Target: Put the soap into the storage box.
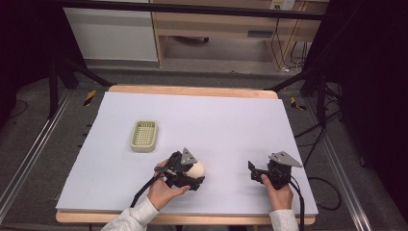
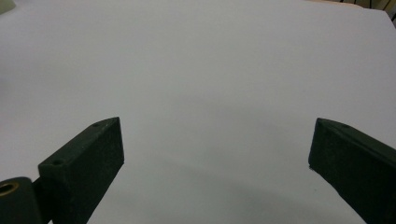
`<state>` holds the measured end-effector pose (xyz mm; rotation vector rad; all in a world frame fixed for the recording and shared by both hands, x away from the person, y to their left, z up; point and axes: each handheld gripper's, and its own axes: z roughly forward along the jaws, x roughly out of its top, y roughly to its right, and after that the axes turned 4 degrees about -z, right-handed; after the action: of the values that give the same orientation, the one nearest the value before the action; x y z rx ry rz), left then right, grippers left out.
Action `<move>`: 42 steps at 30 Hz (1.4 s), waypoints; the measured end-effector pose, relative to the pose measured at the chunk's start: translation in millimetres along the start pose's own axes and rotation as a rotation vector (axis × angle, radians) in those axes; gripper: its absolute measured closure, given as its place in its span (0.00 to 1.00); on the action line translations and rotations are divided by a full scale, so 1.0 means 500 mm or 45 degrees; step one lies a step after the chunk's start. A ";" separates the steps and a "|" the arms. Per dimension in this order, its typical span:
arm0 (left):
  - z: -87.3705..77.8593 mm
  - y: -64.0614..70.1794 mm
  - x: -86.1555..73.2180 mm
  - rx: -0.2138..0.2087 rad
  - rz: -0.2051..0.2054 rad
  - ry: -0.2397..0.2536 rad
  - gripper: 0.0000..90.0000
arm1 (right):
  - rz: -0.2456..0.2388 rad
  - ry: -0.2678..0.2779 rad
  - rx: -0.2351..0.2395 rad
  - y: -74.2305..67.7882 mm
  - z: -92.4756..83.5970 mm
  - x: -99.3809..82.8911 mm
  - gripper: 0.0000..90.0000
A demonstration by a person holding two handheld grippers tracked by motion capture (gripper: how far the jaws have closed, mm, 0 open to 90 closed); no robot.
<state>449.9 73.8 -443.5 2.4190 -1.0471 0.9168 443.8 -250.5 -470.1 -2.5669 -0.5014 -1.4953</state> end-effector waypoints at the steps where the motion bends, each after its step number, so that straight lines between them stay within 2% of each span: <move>1: -0.002 -0.002 0.000 0.002 -0.003 0.004 0.27 | 0.000 0.000 0.002 0.000 0.000 0.000 0.04; 4: -0.009 -0.007 0.001 0.003 -0.017 0.017 0.27 | -0.017 0.005 -0.003 0.002 0.001 -0.001 0.04; 10: -0.021 -0.017 0.003 0.007 -0.032 0.031 0.27 | -0.011 0.001 0.006 0.002 0.001 -0.001 0.04; 12: -0.028 -0.025 0.004 0.013 -0.044 0.036 0.27 | 0.011 -0.004 0.011 0.001 -0.001 0.000 0.04; 23: -0.053 -0.057 0.005 0.040 -0.088 0.064 0.27 | -0.007 -0.007 0.014 0.000 0.001 0.000 0.04; 42: -0.082 -0.110 0.005 0.100 -0.142 0.077 0.27 | 0.001 -0.018 0.022 -0.003 0.002 0.000 0.04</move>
<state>474.5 131.2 -415.1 2.4691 -0.8609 1.0035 444.2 -248.9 -470.6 -2.5659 -0.5126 -1.4676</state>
